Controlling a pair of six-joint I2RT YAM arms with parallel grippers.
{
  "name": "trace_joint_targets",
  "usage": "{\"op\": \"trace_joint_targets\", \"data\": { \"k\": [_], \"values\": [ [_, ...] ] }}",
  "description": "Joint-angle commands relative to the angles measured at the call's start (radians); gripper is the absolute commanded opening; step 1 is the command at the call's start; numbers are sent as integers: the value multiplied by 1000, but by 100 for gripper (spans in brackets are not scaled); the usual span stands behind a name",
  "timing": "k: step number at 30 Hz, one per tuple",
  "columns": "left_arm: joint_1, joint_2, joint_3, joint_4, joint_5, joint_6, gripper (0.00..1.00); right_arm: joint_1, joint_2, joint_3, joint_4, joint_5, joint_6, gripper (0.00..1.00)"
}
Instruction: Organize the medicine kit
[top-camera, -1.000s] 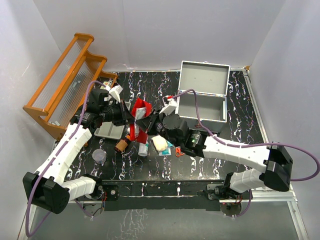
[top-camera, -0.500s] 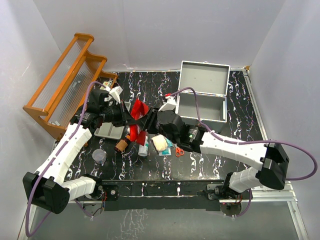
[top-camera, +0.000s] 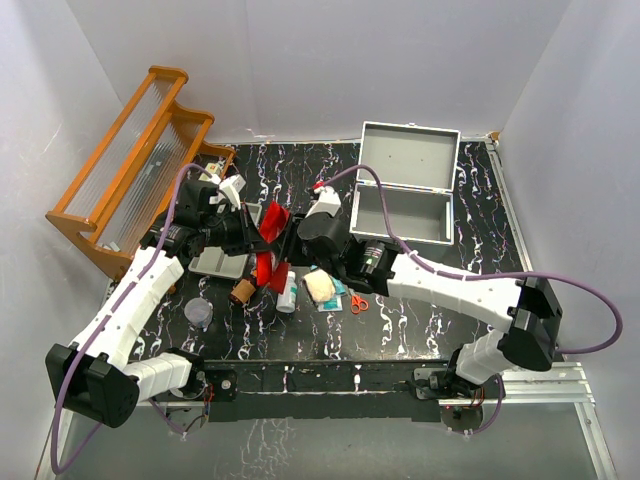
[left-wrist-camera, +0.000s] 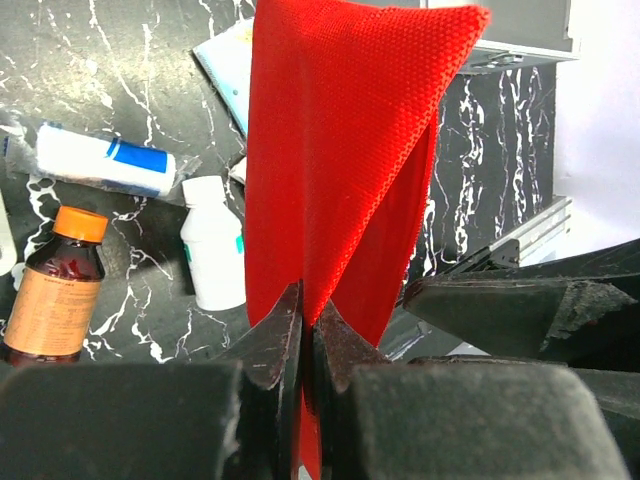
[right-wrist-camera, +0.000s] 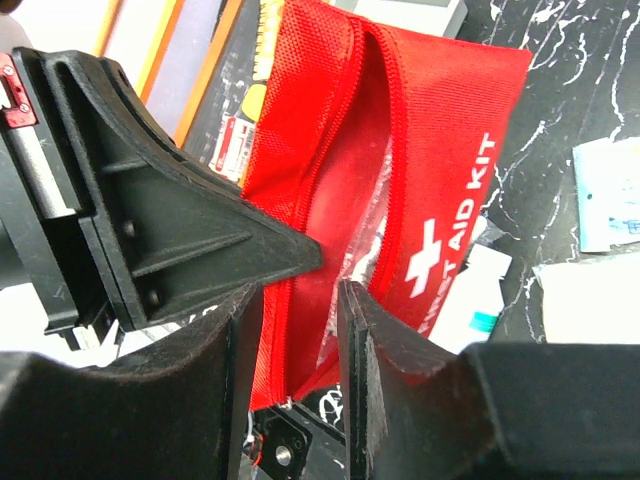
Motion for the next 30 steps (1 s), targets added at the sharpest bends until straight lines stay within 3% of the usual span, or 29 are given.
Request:
{"op": "trace_joint_targets", "data": {
  "k": [1,9,14,23,30],
  "values": [
    [-3,-13,33,-40,-43,23,0,-2,-35,42,-26,33,-29,34],
    [-2,-3,55,-125,-227,13,0,-6,-183,-141,-46,150,-113,46],
    [-2,-2,53,-131,-260,10,0,-14,-196,-232,-107,218,-122,49],
    [-2,-2,56,-128,-253,2,0,-24,22,-172,-198,187,-156,50],
    [-2,-10,46,-133,-238,2,0,-78,161,-135,-255,172,-160,45]
  ]
}}
